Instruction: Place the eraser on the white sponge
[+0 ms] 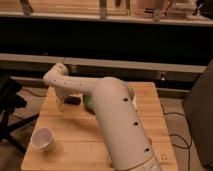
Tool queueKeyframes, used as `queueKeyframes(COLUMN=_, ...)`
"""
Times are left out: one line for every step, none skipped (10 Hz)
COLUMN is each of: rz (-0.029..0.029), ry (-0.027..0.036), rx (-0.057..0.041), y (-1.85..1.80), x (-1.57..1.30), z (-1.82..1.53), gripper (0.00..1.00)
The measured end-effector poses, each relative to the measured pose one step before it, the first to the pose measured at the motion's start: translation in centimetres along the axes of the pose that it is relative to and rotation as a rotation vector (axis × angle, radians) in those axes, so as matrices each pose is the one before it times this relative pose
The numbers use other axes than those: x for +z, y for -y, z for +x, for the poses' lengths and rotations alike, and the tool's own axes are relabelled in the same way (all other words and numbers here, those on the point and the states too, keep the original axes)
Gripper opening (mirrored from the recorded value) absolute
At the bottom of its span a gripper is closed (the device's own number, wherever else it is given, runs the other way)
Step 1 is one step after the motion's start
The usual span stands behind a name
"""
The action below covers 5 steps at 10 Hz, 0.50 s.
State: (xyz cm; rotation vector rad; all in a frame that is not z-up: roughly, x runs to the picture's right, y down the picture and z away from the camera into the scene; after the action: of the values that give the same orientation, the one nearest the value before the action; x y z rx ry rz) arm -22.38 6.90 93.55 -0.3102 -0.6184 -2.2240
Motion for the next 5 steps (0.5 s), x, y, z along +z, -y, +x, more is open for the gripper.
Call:
queueKeyframes(rz=-0.00184, ry=0.00601, rx=-0.00276, y=-0.07, x=0.46, z=-0.227, gripper=0.8)
queueKeyframes(rz=0.00273, ry=0.00531, rx=0.00264, y=-0.328, x=0.539, z=-0.382, gripper=0.8)
queueKeyframes(rz=0.0206, ry=-0.0004, rx=0.00446, y=0.159, x=0.906, z=-0.267, gripper=0.8)
queueKeyframes(rz=0.02406, ry=0.00097, rx=0.00927, y=-0.007, x=0.822, z=-0.338, gripper=0.8)
queueKeyframes(rz=0.02778, ry=-0.00006, rx=0.01207, y=0.085, x=0.664, z=-0.268, gripper=0.8)
